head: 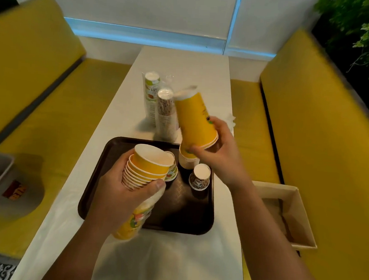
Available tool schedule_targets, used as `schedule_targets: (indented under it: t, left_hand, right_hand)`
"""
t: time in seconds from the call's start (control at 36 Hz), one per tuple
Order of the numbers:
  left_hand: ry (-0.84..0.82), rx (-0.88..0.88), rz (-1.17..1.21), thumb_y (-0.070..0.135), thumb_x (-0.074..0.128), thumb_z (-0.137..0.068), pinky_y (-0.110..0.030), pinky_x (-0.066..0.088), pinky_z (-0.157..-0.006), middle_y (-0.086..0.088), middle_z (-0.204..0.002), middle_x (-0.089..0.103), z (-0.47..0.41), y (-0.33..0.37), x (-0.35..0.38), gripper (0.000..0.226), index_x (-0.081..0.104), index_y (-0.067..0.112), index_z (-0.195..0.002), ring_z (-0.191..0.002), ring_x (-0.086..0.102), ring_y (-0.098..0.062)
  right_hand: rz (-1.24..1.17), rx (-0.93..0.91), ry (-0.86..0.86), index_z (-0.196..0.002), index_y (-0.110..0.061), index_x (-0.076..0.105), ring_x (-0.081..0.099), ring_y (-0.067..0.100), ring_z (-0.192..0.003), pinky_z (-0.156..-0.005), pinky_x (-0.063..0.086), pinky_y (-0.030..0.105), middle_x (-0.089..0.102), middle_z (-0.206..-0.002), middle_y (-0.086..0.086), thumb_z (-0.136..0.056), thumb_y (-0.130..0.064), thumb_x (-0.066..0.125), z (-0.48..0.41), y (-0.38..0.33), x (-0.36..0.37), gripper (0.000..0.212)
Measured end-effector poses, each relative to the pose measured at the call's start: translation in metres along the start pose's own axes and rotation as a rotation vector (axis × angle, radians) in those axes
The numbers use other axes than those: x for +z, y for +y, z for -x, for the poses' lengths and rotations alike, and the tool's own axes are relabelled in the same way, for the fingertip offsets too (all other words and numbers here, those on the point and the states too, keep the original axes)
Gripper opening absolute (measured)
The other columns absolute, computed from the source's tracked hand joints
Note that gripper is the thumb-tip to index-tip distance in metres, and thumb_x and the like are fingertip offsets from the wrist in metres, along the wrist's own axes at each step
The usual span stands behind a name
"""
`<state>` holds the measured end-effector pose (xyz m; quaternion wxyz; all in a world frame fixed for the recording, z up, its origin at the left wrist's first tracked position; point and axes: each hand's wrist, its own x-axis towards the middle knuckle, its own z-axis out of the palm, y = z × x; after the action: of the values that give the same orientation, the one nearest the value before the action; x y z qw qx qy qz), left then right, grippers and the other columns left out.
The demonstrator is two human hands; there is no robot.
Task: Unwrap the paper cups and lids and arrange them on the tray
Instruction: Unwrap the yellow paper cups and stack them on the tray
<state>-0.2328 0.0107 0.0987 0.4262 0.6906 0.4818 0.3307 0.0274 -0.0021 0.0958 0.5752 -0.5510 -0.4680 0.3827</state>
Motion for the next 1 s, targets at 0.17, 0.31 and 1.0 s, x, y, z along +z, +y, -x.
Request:
schedule_targets:
  t: [0.17, 0.31, 1.0]
  left_hand:
    - [0.012, -0.024, 0.014, 0.055, 0.078, -0.068, -0.002, 0.050, -0.068, 0.045, -0.107, 0.059, -0.004, -0.004, -0.001, 0.073, 0.050, 0.041, -0.133, -0.103, 0.059, 0.017]
    - [0.034, -0.030, -0.008, 0.072, 0.078, -0.070, -0.005, 0.051, -0.062, 0.051, -0.106, 0.055, -0.005, -0.007, -0.003, 0.071, 0.047, 0.048, -0.129, -0.102, 0.057, 0.022]
    - [0.037, -0.049, -0.029, 0.059, 0.077, -0.071, -0.004, 0.050, -0.061, 0.052, -0.103, 0.054, 0.000, -0.009, -0.006, 0.055, 0.045, 0.058, -0.117, -0.100, 0.057, 0.023]
  right_hand:
    - [0.027, -0.080, 0.283, -0.142, -0.037, 0.039, 0.065, 0.014, -0.120, -0.093, 0.059, 0.028, 0.056, -0.140, -0.002, -0.084, -0.019, 0.088, -0.034, 0.017, 0.009, 0.078]
    - [0.057, -0.075, 0.367, -0.141, -0.036, 0.037, 0.061, 0.009, -0.123, -0.095, 0.058, 0.025, 0.050, -0.134, -0.016, -0.084, -0.026, 0.089, -0.050, 0.033, 0.017, 0.078]
    - [0.363, 0.208, 0.205, -0.150, -0.027, 0.029, 0.052, 0.022, -0.133, -0.099, 0.047, 0.030, 0.046, -0.152, 0.003, -0.085, -0.041, 0.086, -0.046, 0.094, 0.021, 0.088]
